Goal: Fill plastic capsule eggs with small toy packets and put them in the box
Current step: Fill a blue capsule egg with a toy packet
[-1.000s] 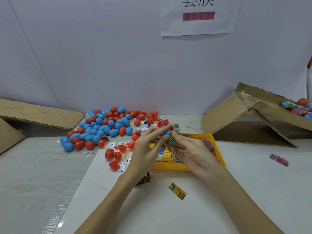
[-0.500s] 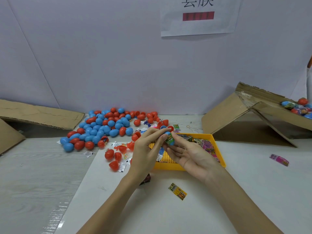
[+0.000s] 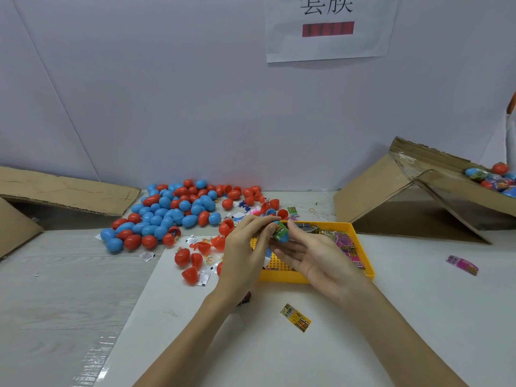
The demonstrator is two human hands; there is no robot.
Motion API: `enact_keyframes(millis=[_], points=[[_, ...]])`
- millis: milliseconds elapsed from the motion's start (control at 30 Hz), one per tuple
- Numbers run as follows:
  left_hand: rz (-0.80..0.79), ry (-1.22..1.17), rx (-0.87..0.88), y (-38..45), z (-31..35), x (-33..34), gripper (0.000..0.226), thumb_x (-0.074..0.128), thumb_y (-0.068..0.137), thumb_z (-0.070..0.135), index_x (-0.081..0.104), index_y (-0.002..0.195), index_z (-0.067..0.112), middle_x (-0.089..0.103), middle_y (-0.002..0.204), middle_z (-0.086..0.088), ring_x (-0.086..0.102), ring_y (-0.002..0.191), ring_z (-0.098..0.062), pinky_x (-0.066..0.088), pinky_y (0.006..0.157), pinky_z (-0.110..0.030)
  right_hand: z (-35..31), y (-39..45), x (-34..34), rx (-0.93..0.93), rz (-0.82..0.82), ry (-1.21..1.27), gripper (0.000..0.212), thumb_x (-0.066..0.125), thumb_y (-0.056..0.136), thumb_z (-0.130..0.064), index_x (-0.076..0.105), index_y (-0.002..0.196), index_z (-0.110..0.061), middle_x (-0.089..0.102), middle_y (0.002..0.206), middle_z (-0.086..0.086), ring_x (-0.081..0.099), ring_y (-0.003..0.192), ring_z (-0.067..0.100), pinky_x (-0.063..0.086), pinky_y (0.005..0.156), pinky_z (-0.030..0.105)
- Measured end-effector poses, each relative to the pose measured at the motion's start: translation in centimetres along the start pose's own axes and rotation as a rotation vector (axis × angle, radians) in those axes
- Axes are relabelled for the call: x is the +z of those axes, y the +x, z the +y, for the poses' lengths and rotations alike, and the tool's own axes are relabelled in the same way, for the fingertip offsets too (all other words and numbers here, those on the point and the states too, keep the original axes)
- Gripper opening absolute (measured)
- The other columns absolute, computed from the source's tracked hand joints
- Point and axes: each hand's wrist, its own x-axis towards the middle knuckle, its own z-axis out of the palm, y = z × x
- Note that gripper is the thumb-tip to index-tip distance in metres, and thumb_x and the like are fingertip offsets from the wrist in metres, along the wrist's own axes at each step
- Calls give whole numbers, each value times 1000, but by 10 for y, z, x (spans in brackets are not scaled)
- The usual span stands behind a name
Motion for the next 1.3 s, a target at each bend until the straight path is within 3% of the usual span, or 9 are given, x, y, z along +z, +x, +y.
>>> enact_keyframes(millis=[133, 333, 467, 633, 800, 967, 1033, 1133, 1300], points=[[-77, -35, -37, 0, -1, -1, 27, 64, 100, 17, 70, 126, 16, 70, 117, 4, 66, 110, -11, 56, 91, -27, 6, 1, -1, -158, 23, -272, 31, 67, 98, -14, 68, 127, -2, 79, 107, 10, 77, 102, 22, 62, 80, 25], [-123, -193, -133, 5, -4, -9, 29, 73, 92, 16, 72, 122, 14, 72, 115, 3, 70, 108, -15, 60, 91, -36, 9, 0, -4, -483, 157, -836, 41, 78, 91, -14, 66, 128, -27, 73, 113, -9, 72, 101, 4, 60, 81, 19], [-121, -234, -130, 6, -5, -14, 30, 75, 89, 9, 72, 119, 13, 71, 115, 2, 70, 110, -17, 59, 93, -35, 8, 2, -3, -422, 110, -684, 38, 69, 98, -20, 62, 135, -28, 72, 116, -2, 75, 98, 8, 60, 82, 22], [-193, -254, -116, 6, -5, -13, 38, 71, 92, 2, 66, 128, 15, 67, 126, 4, 64, 122, -13, 54, 99, -26, 7, 5, -12, -404, 154, -635, 24, 71, 96, -22, 71, 119, -16, 79, 94, 3, 77, 85, 17, 60, 72, 22], [-160, -200, -252, 7, -5, -11, 34, 73, 92, 32, 68, 124, 22, 72, 117, 6, 71, 102, -6, 61, 85, -29, 8, 6, -14, -464, 126, -699, 32, 81, 88, -19, 71, 114, -33, 74, 110, -10, 73, 102, 5, 61, 79, 23], [-164, -183, -152, 7, -5, -13, 31, 77, 89, 14, 70, 119, 19, 70, 116, 6, 70, 107, -10, 59, 90, -27, 9, 7, -13, -465, 106, -602, 30, 65, 101, -16, 67, 129, -27, 73, 116, -2, 76, 99, 13, 62, 82, 28], [-177, -152, -87, 7, -5, -13, 35, 77, 89, 8, 68, 121, 17, 67, 120, 4, 67, 113, -12, 57, 93, -26, 9, 9, -12, -406, 133, -566, 28, 62, 102, -26, 66, 129, -19, 77, 108, 2, 78, 93, 19, 64, 83, 33], [-205, -132, -46, 6, -4, -12, 45, 75, 89, 2, 62, 131, 14, 64, 126, 2, 63, 121, -11, 54, 99, -24, 11, 11, -15, -407, 144, -592, 24, 66, 99, -26, 70, 120, -14, 79, 94, 4, 77, 86, 22, 62, 73, 27], [-172, -148, -118, 6, -4, -10, 35, 78, 89, 22, 69, 122, 18, 67, 119, 4, 69, 108, -8, 60, 90, -30, 12, 10, -16, -431, 146, -621, 22, 72, 94, -22, 70, 116, -25, 78, 98, -7, 77, 91, 14, 61, 73, 23]])
